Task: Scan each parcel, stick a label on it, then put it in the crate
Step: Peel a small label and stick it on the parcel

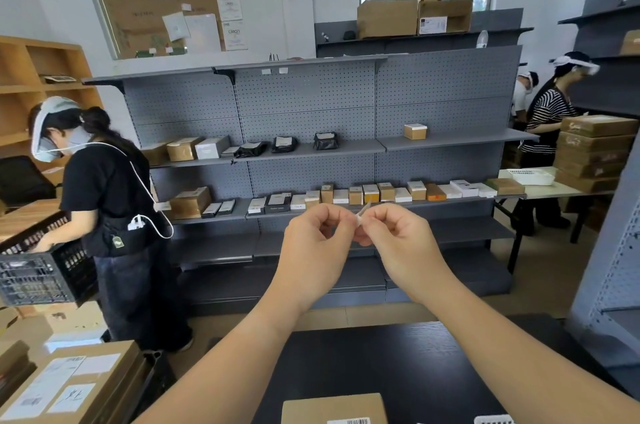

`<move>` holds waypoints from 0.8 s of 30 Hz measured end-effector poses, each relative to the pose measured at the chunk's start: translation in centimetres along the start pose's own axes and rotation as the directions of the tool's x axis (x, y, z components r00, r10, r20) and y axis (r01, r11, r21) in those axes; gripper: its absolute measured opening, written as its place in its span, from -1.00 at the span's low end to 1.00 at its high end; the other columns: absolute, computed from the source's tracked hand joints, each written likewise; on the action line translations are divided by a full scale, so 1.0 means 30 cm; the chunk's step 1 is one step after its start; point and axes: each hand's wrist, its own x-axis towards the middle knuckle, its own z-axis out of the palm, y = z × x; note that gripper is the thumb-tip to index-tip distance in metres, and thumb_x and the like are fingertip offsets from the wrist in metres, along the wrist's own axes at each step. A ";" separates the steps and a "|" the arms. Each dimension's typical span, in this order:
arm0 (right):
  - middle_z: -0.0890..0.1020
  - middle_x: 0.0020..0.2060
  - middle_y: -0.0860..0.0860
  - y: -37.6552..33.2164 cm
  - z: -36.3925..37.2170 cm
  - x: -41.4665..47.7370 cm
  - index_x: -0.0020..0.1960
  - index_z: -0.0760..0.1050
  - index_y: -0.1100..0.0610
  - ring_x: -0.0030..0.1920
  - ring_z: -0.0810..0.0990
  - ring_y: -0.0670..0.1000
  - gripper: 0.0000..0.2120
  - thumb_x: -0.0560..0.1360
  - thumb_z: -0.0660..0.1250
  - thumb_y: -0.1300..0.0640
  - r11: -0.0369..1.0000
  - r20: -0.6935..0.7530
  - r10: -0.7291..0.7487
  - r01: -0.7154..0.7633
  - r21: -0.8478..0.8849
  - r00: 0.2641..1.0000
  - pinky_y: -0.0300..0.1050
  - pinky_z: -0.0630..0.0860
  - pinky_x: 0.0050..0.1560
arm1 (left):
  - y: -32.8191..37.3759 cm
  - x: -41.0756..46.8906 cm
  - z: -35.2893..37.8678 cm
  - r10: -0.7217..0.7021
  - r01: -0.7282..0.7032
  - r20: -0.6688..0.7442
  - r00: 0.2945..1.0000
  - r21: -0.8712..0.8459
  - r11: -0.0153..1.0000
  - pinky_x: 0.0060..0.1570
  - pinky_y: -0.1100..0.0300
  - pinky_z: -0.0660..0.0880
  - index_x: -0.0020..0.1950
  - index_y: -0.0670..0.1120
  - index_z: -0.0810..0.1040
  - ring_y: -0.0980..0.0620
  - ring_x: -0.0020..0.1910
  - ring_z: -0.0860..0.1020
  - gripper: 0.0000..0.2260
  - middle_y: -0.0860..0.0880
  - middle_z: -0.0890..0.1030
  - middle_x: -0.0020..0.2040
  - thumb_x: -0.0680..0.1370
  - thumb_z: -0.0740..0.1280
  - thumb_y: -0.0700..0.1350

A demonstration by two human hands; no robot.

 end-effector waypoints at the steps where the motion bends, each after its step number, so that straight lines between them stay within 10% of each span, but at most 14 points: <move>1: 0.74 -0.19 0.00 0.005 -0.003 -0.004 -0.10 0.64 0.15 -0.13 0.70 -0.08 -0.84 0.60 0.33 0.27 1.000 -0.006 0.022 -0.022 0.016 1.000 -0.19 0.61 -0.04 | -0.010 0.001 0.004 0.003 -0.003 -0.014 1.000 0.017 1.000 0.03 -0.12 0.59 -0.13 0.01 0.66 -0.10 -0.12 0.65 -0.87 0.04 0.72 -0.19 0.59 0.37 -0.06; 24: 0.75 -0.17 -0.07 0.197 -0.134 -0.103 -0.01 0.68 0.11 -0.09 0.74 -0.07 -0.92 0.59 0.41 0.19 0.981 -0.156 0.170 -0.182 -0.067 0.973 -0.21 0.66 -0.03 | -0.152 -0.040 0.190 -0.114 0.110 0.054 0.992 0.074 0.991 -0.15 0.35 0.54 -0.05 0.03 0.70 0.18 -0.17 0.63 -0.89 0.14 0.69 -0.18 0.60 0.38 -0.08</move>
